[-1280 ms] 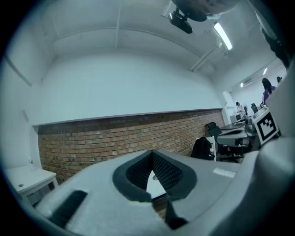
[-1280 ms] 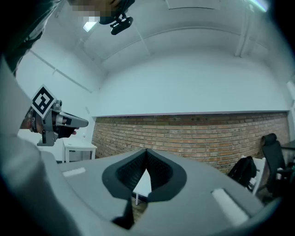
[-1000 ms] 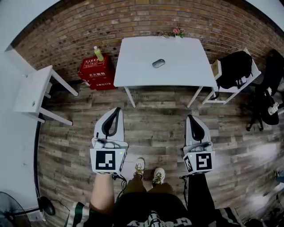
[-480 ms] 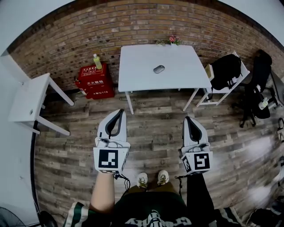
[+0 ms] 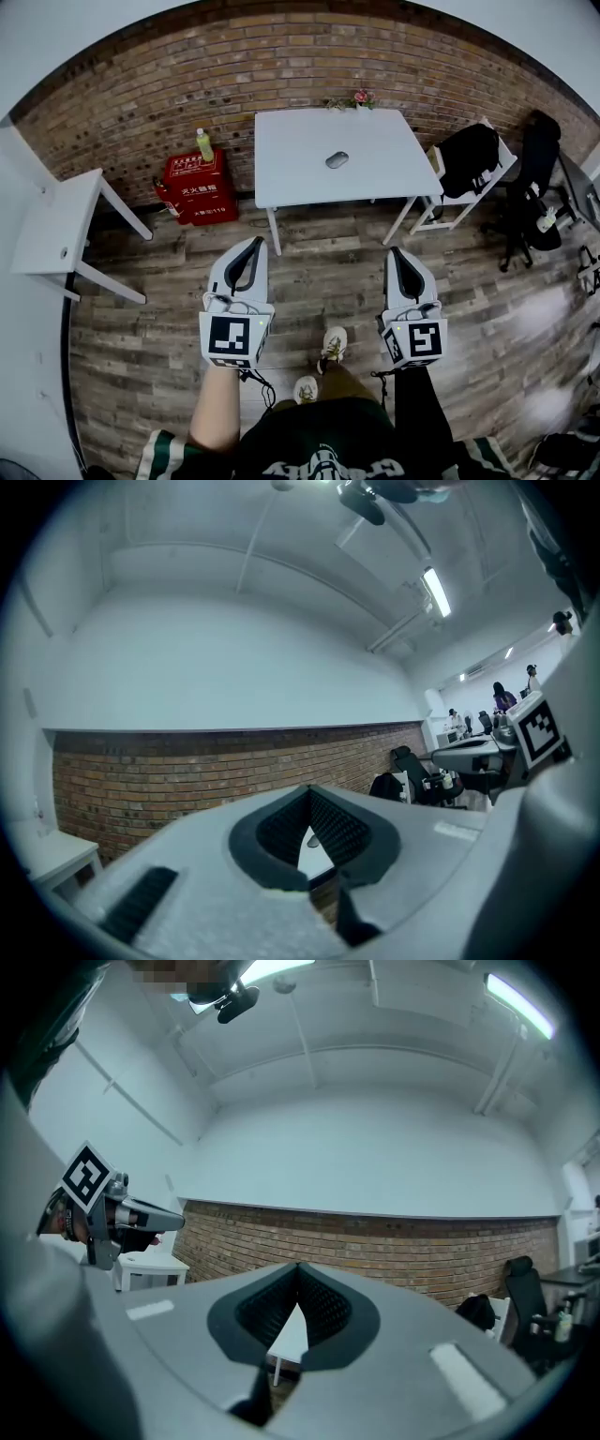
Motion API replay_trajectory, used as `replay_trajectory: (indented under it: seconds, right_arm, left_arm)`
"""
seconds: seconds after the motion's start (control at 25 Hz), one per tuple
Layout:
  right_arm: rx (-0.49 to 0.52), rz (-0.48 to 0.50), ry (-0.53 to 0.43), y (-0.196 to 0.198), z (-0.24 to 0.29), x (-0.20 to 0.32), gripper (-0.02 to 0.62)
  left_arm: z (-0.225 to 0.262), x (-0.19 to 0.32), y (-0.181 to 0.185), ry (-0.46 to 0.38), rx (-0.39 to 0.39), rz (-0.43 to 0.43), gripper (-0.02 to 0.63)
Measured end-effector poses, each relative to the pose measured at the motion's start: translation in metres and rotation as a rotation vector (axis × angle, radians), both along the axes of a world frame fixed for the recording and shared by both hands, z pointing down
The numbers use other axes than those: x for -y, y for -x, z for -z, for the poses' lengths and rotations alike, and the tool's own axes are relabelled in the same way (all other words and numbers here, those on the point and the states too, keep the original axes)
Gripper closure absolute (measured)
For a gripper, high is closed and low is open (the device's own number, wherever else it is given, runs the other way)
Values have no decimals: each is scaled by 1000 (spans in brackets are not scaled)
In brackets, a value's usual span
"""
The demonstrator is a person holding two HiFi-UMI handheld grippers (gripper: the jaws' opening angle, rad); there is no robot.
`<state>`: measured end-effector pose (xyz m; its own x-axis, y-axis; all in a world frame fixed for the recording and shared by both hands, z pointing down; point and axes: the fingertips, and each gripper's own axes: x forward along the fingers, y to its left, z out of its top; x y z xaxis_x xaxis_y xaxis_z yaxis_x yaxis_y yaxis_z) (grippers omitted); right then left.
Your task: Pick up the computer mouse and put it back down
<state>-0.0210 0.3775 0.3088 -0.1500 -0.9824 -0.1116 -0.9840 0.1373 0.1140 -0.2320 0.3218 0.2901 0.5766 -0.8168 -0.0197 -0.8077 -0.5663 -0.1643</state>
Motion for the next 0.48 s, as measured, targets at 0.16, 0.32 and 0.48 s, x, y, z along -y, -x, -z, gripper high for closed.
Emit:
replay_trajectory:
  seconds: [0.16, 0.32, 0.48]
  right_arm:
    - [5, 1, 5, 2, -6, 14, 581]
    - [16, -12, 7, -9, -13, 40, 580]
    - [67, -11, 10, -24, -18, 72, 503]
  left_arm:
    - [-5, 14, 0, 7, 3, -8, 601]
    - [-17, 37, -10, 17, 23, -12, 601]
    - [-26, 67, -24, 22, 37, -18, 601]
